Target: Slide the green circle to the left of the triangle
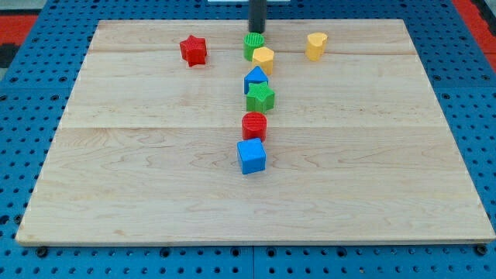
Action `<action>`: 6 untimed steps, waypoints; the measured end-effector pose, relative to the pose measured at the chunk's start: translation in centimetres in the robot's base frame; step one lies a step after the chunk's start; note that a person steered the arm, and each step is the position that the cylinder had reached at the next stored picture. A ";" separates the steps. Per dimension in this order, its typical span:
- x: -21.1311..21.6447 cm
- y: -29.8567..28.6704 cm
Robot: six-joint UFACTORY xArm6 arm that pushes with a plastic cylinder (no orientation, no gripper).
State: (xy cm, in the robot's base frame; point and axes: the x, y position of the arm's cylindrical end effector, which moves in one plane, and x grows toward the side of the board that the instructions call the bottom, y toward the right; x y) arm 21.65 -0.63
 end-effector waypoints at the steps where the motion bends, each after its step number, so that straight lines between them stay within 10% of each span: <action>1: 4.0 -1.9; 3: 0.1 1.9; 6: 7.9 -4.1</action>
